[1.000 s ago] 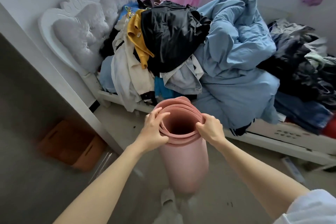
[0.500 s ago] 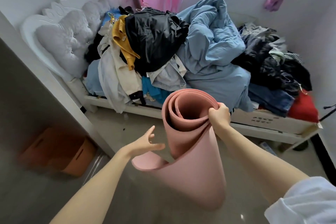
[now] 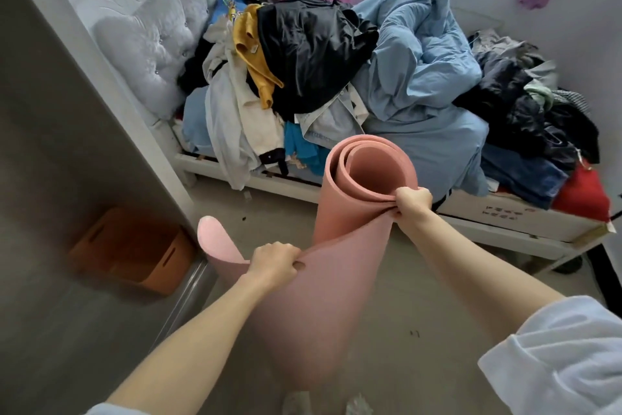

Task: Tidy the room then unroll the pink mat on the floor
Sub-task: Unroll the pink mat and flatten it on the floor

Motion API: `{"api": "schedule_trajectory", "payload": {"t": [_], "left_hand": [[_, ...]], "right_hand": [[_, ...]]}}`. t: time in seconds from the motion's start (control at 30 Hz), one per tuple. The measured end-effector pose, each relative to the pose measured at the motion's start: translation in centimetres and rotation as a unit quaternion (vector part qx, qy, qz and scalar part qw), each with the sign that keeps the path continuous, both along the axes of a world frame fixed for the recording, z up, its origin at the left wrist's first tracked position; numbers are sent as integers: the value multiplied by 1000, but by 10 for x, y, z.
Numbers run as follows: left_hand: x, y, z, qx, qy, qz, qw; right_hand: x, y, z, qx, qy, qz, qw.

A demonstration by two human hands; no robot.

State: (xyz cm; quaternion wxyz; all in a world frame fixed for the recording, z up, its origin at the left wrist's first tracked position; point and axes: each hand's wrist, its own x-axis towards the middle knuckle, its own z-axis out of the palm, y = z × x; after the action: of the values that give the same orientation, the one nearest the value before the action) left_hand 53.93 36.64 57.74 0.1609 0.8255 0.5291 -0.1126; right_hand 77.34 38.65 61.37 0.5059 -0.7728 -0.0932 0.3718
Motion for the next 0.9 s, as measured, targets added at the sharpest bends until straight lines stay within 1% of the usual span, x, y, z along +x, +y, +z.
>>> {"api": "schedule_trajectory", "payload": {"t": [0.1, 0.13, 0.17, 0.2, 0.27, 0.3, 0.33, 0.37, 0.43, 0.5, 0.53, 0.6, 0.63, 0.67, 0.73, 0.83, 0.9], "left_hand": [[-2, 11, 7, 101, 44, -42, 993], [1, 15, 11, 128, 48, -59, 989], [5, 20, 16, 153, 50, -81, 984], [10, 24, 22, 173, 56, -103, 978], [20, 32, 29, 203, 69, -149, 965], [23, 37, 30, 212, 81, -167, 959], [24, 40, 30, 214, 95, -183, 955], [24, 44, 29, 217, 102, -196, 951], [21, 46, 25, 212, 105, -229, 944], [19, 45, 33, 201, 112, -250, 940], [19, 46, 37, 206, 102, -247, 941], [18, 48, 48, 205, 46, -230, 950], [16, 50, 50, 221, 42, -232, 946], [15, 50, 57, 250, 26, -235, 939], [13, 50, 60, 285, 41, -227, 930], [14, 48, 64, 215, 55, -175, 959], [15, 55, 63, 215, 35, -149, 964]], "right_hand": [[-7, -3, 4, 46, 55, 84, 994], [-11, -4, 4, 56, 40, 132, 989], [-15, -6, 7, 51, -11, 197, 979], [-21, -9, 11, 39, -85, 277, 956], [-32, -15, 10, 16, -216, 428, 877], [-36, -18, 6, 1, -254, 479, 840], [-38, -20, 2, -13, -279, 513, 812], [-37, -21, -1, -23, -295, 533, 793], [-36, -23, -7, -39, -312, 565, 763], [-35, -21, -10, -54, -306, 595, 741], [-36, -20, -10, -60, -301, 608, 732], [-40, -19, -10, -64, -294, 631, 715], [-43, -18, -11, -56, -291, 638, 711], [-46, -17, -10, -46, -287, 639, 712], [-50, -15, -6, -34, -291, 626, 723], [-52, -9, -1, -51, -285, 620, 729], [-54, -5, 1, -57, -280, 611, 738]]}}
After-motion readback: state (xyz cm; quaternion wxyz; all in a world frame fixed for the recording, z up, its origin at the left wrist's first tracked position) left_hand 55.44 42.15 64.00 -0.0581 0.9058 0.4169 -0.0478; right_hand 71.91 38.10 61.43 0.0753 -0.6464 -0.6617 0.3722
